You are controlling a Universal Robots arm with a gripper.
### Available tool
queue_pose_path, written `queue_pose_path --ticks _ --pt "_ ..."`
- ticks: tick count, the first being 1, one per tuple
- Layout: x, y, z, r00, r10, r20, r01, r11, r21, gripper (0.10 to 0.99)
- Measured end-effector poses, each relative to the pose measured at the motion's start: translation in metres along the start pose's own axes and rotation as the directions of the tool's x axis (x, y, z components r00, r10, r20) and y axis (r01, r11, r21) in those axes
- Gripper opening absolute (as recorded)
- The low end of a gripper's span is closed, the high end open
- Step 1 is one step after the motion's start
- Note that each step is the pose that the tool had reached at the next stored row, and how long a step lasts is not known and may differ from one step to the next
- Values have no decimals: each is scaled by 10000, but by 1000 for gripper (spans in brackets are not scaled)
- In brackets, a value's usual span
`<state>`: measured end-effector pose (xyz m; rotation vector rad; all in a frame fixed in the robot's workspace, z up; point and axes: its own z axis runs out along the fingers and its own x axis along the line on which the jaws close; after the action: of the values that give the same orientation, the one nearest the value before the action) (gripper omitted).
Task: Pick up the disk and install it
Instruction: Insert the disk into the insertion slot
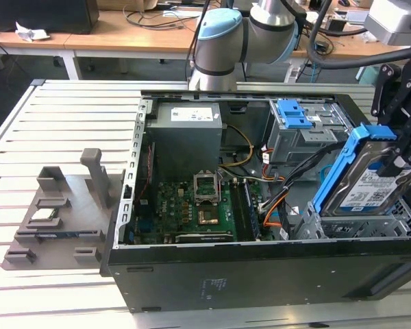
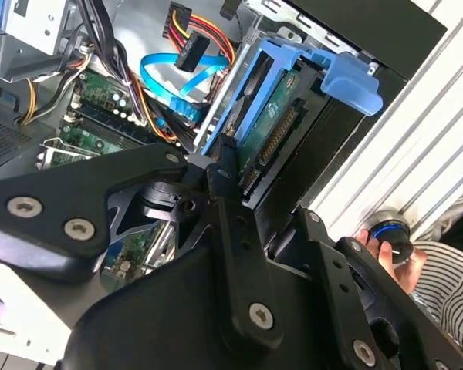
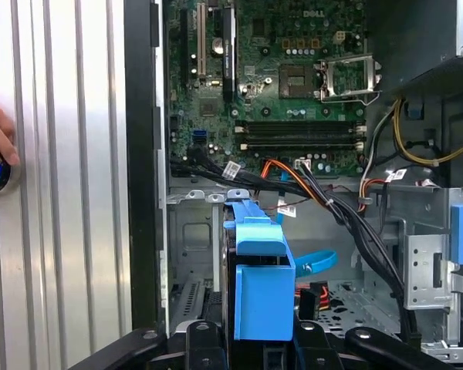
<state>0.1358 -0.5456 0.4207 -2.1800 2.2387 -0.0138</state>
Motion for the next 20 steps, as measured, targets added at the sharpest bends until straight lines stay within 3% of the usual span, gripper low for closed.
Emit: queue_pose_path --ticks 3,6,12,20 --pt "0 1 38 10000 0 -1 0 10000 0 357" --pt "1 3 146 10000 0 0 0 10000 0 357" --pt "2 5 276 10000 0 -1 0 10000 0 357" --pt "2 6 327 10000 1 -2 -1 10000 0 357"
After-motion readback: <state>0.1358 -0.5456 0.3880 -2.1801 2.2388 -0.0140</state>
